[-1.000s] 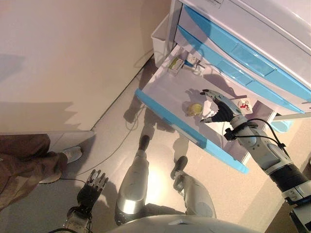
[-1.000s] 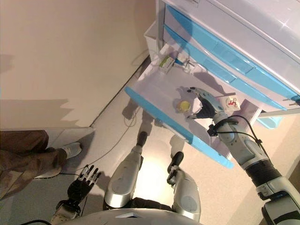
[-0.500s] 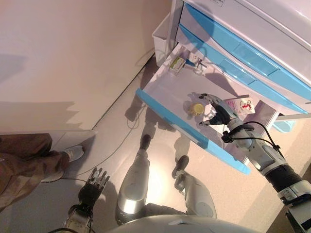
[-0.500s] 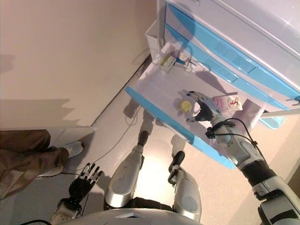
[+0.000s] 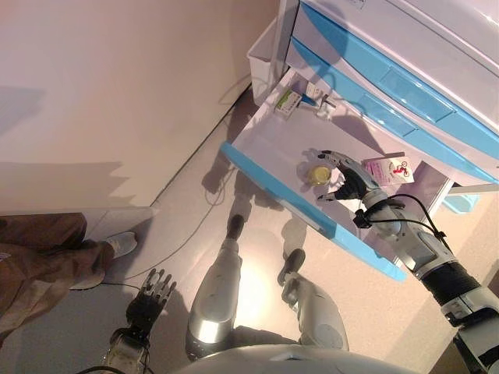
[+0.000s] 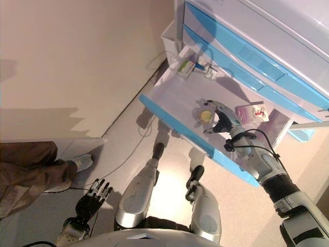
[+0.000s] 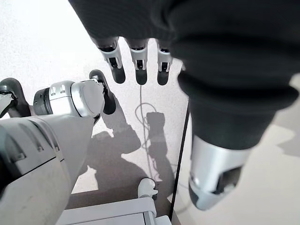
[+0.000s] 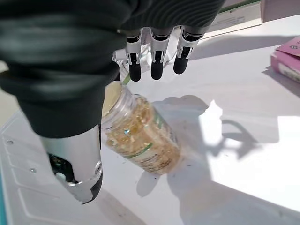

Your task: Open the drawer and pick up the medicine

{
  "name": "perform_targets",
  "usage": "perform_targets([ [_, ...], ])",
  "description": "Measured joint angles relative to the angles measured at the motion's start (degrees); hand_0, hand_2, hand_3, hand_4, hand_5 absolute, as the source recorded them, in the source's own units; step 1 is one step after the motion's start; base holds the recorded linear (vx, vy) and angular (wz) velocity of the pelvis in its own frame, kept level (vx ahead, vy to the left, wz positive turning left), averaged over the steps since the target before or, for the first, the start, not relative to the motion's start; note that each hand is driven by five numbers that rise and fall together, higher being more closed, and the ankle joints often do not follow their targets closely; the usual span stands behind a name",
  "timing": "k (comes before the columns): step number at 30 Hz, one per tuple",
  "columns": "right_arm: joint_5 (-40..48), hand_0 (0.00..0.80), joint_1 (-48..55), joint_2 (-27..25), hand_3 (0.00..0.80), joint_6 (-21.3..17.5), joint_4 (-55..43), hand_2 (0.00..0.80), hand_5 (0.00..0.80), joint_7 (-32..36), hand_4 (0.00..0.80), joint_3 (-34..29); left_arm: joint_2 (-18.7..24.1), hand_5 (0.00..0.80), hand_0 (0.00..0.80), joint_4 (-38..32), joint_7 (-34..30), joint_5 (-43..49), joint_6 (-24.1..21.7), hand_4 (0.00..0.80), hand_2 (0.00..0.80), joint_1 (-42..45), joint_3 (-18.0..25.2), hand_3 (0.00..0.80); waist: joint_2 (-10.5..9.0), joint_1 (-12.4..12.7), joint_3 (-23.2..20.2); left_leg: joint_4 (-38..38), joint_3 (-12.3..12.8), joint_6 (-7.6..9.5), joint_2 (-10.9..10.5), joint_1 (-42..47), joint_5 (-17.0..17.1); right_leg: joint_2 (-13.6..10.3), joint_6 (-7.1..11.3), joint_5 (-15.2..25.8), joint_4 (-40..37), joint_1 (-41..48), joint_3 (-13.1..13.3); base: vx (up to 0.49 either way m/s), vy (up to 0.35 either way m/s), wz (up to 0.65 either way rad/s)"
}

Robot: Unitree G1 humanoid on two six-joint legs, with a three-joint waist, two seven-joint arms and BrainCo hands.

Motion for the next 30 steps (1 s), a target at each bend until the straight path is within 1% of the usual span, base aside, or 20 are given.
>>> perform_targets([
  [4, 0.00, 0.000, -0.51, 0.36, 0.000, -0.01, 1.70, 0.000, 0.000, 0.02, 0.000, 1.09, 0.00, 0.000, 0.000, -0.08, 0.00, -0.01, 0.00, 0.000, 0.000, 0.00, -0.01, 0.000, 0.04, 0.34, 0.02, 0.00, -0.02, 0.01, -0.04, -0.01, 0.01, -0.04, 0.02, -0.01, 0.00, 0.00, -0.04, 0.000, 0.000, 0.00],
  [8, 0.00, 0.000, -0.52, 0.40, 0.000, -0.01, 1.96, 0.000, 0.000, 0.00, 0.000, 1.10, -0.02, 0.000, 0.000, -0.09, 0.00, -0.01, 0.04, 0.000, 0.000, 0.00, -0.07, 0.000, 0.60, 0.71, 0.23, 0.00, -0.06, 0.05, -0.07, -0.02, 0.04, -0.06, 0.04, -0.03, 0.07, 0.02, -0.12, 0.000, 0.000, 0.00],
  [9, 0.00, 0.072, -0.62, 0.40, 0.072, -0.01, 1.96, 0.072, 0.072, 0.01, 0.072, 1.10, -0.02, 0.000, 0.000, -0.09, 0.00, -0.01, 0.04, 0.000, 0.000, 0.00, -0.16, 0.000, 0.73, 0.73, 0.29, 0.00, -0.06, 0.08, -0.07, -0.03, 0.06, -0.06, 0.04, -0.03, 0.10, 0.02, -0.14, 0.000, 0.000, 0.00],
  [11, 0.00, 0.358, -0.73, 0.44, 0.358, 0.00, 1.97, 0.358, 0.358, 0.05, 0.358, 1.13, -0.04, 0.000, 0.000, -0.09, 0.00, -0.01, 0.04, 0.000, 0.000, 0.00, -0.39, 0.000, 0.81, 0.82, 0.32, 0.00, -0.09, 0.08, -0.07, -0.03, 0.07, -0.05, 0.05, -0.04, 0.11, 0.02, -0.17, 0.000, 0.000, 0.00],
  [12, 0.00, 0.436, -0.79, 0.44, 0.436, 0.03, 1.97, 0.436, 0.436, 0.08, 0.436, 1.13, -0.05, 0.000, 0.000, -0.09, 0.00, -0.01, 0.04, 0.000, 0.000, -0.01, -0.42, 0.000, 0.81, 0.84, 0.32, 0.00, -0.11, 0.09, -0.07, -0.04, 0.08, -0.06, 0.05, -0.04, 0.14, 0.03, -0.20, 0.000, 0.000, 0.00],
  [13, 0.00, 0.467, -0.86, 0.47, 0.467, 0.05, 2.02, 0.467, 0.467, 0.11, 0.467, 1.13, -0.05, 0.000, 0.000, -0.09, 0.00, -0.01, 0.04, 0.000, 0.000, -0.01, -0.43, 0.000, 0.81, 0.90, 0.32, 0.00, -0.12, 0.10, -0.08, -0.03, 0.08, -0.08, 0.05, -0.05, 0.16, 0.02, -0.21, 0.000, 0.000, 0.00],
  [14, -0.01, 0.540, -1.01, 0.52, 0.540, 0.07, 2.04, 0.540, 0.540, 0.12, 0.540, 1.13, -0.05, 0.000, 0.000, -0.09, 0.00, -0.01, 0.04, 0.000, 0.000, -0.01, -0.43, 0.000, 0.81, 0.98, 0.32, 0.00, -0.11, 0.10, -0.08, 0.00, 0.08, -0.08, 0.06, -0.06, 0.21, 0.02, -0.19, 0.000, 0.000, 0.00],
  [15, -0.02, 0.571, -1.11, 0.55, 0.571, 0.14, 2.18, 0.571, 0.571, 0.16, 0.571, 1.19, -0.05, 0.000, 0.000, -0.11, 0.00, 0.00, 0.04, 0.000, 0.000, -0.02, -0.42, 0.000, 0.81, 1.10, 0.32, 0.01, -0.12, 0.10, -0.08, 0.00, 0.09, -0.08, 0.07, -0.06, 0.22, 0.02, -0.20, 0.000, 0.000, 0.00],
  [17, -0.02, 0.602, -1.67, 0.58, 0.602, 0.18, 2.82, 0.602, 0.602, 0.13, 0.602, 1.22, -0.05, 0.000, 0.000, -0.11, 0.01, 0.00, 0.05, 0.000, 0.000, -0.03, -0.43, 0.000, 0.81, 1.20, 0.32, 0.01, -0.17, 0.20, -0.10, 0.01, 0.16, -0.10, 0.07, -0.07, 0.31, 0.02, -0.26, 0.000, 0.000, 0.00],
  [18, -0.02, 0.700, -2.12, 0.63, 0.700, 0.35, 3.41, 0.700, 0.700, 0.12, 0.700, 1.27, -0.05, 0.000, 0.000, -0.12, 0.01, 0.01, 0.05, 0.000, 0.000, -0.03, -0.43, 0.000, 0.81, 1.20, 0.32, 0.01, -0.20, 0.24, -0.12, 0.01, 0.19, -0.12, 0.07, -0.07, 0.35, 0.02, -0.29, 0.000, 0.000, 0.00],
  [20, -0.02, 0.753, -2.39, 0.76, 0.753, 0.57, 4.51, 0.753, 0.753, 0.12, 0.753, 1.27, -0.05, 0.000, 0.000, -0.12, 0.01, 0.00, 0.05, 0.000, 0.000, -0.03, -0.43, 0.000, 0.81, 1.24, 0.32, 0.00, -0.31, 0.27, -0.15, -0.04, 0.30, -0.17, 0.07, -0.07, 0.44, 0.01, -0.40, 0.002, -0.003, 0.02],
  [21, -0.03, 0.800, -2.35, 0.78, 0.800, 0.58, 4.79, 0.800, 0.800, 0.12, 0.800, 1.38, -0.05, 0.000, 0.000, -0.12, 0.01, 0.00, 0.05, 0.000, 0.000, -0.03, -0.43, 0.000, 0.81, 1.27, 0.32, 0.00, -0.44, 0.27, -0.19, -0.08, 0.32, -0.21, 0.08, -0.07, 0.46, 0.01, -0.55, 0.004, -0.003, 0.06],
  [30, -0.06, 0.800, -2.49, 0.88, 0.800, 1.66, 6.24, 0.800, 0.800, -0.35, 0.800, 1.49, -0.05, 0.000, 0.000, -0.16, -0.01, 0.02, 0.07, 0.000, 0.000, -0.03, -0.45, 0.000, 0.81, 1.28, 0.32, 0.00, -0.55, 0.42, -0.41, -0.59, 0.59, -0.48, 0.12, -0.16, 0.94, -0.60, -0.66, 0.001, -0.001, 0.01],
])
